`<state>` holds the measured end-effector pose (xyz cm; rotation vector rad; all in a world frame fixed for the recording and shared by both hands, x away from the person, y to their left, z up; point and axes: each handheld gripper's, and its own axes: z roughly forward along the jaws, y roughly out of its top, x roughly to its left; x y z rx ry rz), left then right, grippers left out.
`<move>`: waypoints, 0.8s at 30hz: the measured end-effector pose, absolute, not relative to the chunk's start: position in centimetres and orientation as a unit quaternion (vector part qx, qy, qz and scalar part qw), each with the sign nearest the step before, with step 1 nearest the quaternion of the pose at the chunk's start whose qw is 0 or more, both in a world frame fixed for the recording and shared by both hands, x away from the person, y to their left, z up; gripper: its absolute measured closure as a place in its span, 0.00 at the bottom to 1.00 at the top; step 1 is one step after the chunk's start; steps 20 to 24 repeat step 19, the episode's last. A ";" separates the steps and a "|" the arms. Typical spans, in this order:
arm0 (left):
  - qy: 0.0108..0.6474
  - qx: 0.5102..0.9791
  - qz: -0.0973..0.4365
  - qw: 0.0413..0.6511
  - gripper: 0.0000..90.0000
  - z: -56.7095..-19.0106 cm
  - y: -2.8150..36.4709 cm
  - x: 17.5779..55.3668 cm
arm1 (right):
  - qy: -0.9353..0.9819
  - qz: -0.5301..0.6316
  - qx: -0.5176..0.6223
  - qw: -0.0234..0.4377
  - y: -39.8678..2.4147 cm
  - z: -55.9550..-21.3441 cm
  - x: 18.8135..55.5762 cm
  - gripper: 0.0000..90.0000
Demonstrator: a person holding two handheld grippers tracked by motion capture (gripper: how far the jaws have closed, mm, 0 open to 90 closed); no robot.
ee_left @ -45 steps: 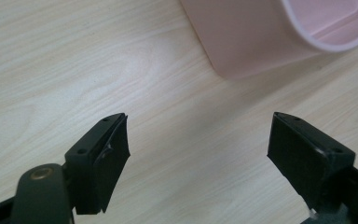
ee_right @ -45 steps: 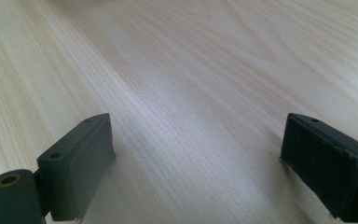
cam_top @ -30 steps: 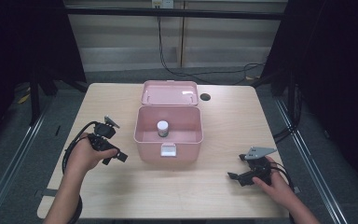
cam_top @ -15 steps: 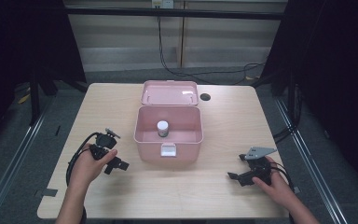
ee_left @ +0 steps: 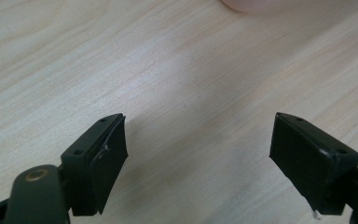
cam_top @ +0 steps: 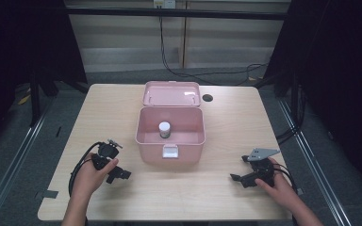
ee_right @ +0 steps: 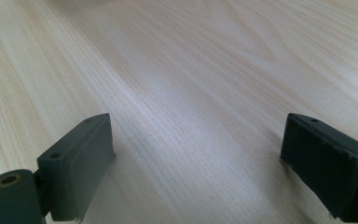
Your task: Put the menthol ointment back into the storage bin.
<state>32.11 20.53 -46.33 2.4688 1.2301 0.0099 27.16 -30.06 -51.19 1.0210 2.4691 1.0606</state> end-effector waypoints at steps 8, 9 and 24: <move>0.428 0.886 0.026 0.178 0.21 -46.8 20.8 31.7 | 0.851 0.366 0.352 0.133 -30.1 -51.2 27.2 0.10; 0.430 0.885 0.032 0.178 0.21 -46.9 20.9 31.6 | 0.851 0.366 0.352 0.133 -30.1 -51.2 27.2 0.10; 0.420 0.891 0.031 0.170 0.21 -47.3 20.8 31.2 | 0.852 0.365 0.352 0.133 -30.1 -51.2 27.2 0.10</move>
